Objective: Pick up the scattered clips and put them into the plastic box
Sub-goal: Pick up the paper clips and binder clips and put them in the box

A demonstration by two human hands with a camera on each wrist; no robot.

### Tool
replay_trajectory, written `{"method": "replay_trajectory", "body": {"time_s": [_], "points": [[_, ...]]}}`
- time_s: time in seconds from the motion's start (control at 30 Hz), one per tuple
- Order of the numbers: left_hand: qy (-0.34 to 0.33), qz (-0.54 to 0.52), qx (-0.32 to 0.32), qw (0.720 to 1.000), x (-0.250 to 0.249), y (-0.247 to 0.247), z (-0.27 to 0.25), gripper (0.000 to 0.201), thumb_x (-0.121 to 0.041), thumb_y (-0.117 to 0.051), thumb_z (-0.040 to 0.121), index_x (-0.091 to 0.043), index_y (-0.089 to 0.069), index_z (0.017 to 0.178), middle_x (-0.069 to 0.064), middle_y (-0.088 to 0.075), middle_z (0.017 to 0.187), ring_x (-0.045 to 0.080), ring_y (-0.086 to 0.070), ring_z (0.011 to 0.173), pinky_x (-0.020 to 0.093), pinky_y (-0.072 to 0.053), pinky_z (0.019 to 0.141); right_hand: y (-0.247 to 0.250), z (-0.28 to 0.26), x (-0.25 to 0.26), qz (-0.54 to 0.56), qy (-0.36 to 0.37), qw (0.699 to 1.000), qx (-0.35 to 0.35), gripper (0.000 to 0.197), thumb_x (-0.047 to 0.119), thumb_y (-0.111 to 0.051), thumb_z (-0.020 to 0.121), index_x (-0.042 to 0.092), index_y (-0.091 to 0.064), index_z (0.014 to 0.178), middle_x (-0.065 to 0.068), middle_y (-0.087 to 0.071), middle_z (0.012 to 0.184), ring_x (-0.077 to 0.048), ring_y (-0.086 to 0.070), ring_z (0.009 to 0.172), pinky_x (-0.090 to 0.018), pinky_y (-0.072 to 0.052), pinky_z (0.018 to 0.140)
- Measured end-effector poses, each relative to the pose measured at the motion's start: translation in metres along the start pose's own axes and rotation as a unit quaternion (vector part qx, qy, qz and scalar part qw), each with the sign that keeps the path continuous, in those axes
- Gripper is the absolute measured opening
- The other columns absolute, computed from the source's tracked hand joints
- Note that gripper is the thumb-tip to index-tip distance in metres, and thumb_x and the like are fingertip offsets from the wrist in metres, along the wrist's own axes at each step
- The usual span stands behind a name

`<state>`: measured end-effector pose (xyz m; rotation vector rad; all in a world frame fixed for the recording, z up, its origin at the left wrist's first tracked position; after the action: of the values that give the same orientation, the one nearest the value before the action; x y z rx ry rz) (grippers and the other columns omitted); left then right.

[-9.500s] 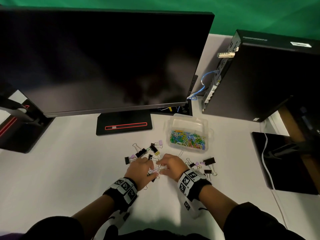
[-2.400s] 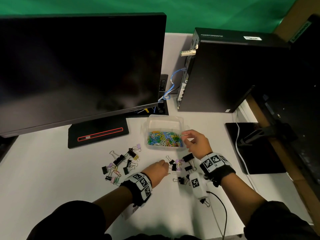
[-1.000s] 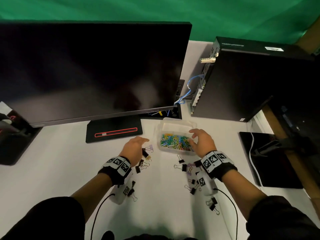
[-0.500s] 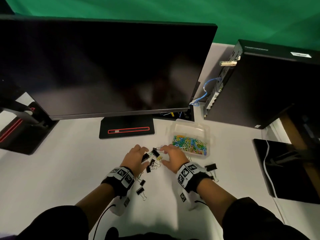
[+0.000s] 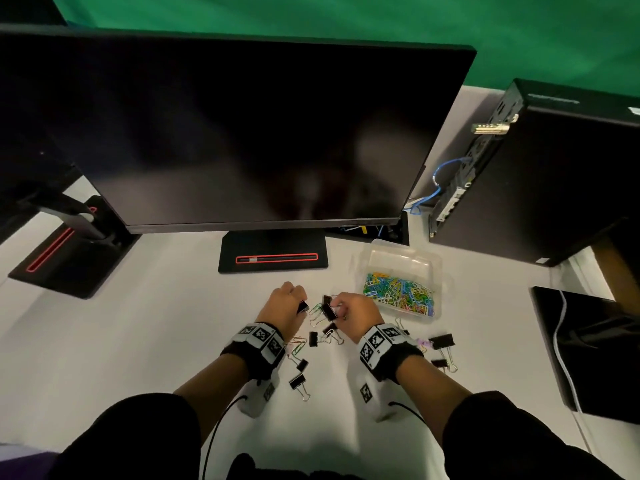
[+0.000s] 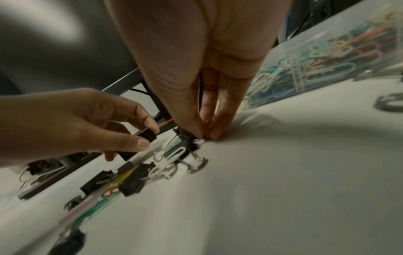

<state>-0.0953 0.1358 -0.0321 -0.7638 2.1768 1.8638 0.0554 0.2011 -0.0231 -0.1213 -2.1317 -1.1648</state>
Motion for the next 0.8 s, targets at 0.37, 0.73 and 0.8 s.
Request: {"method": "replay_trajectory", "body": {"time_s": [0.37,0.73,0.8], "points": [[-0.01,0.07,-0.025,0.997,-0.002,0.008,0.01,0.039,-0.024,-0.055,0.088,-0.017,-0.046,0.126,0.004,-0.042,0.131,0.021,-0.044,0.118,0.034,-0.04,0.099,0.016,-0.035,-0.041,0.009,-0.029,0.999,-0.028,0.028,-0.003,-0.056,0.071,0.014,-0.067,0.09,0.004,-0.056,0.07,-0.01,-0.05,0.062,-0.024,-0.046,0.068],[-0.068,0.038,0.068,0.995,-0.045,-0.015,0.007,0.045,-0.028,-0.058,0.088,-0.012,-0.045,0.128,0.006,-0.041,0.126,0.023,-0.054,0.108,0.032,-0.045,0.098,0.018,-0.037,-0.034,-0.07,-0.058,0.995,-0.028,0.008,0.015,-0.057,0.081,0.016,-0.065,0.083,-0.003,-0.068,0.088,-0.013,-0.053,0.073,-0.025,-0.047,0.071],[-0.07,0.02,0.065,0.995,-0.046,-0.015,0.008,0.042,-0.025,-0.06,0.087,-0.014,-0.046,0.125,0.005,-0.045,0.124,0.022,-0.052,0.11,0.032,-0.045,0.098,0.017,-0.04,-0.037,-0.069,-0.062,0.995,-0.022,0.006,0.016,-0.058,0.079,0.02,-0.062,0.077,0.001,-0.066,0.083,-0.012,-0.053,0.073,-0.026,-0.048,0.073]]}}
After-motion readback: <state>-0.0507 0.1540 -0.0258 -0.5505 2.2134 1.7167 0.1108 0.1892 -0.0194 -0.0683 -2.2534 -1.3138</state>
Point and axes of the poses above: each hand's wrist, its own z-axis towards the middle knuckle, its own y-axis out of the back of the hand, x = y × z, the point moved 2 cm from there along z, towards the middle knuckle
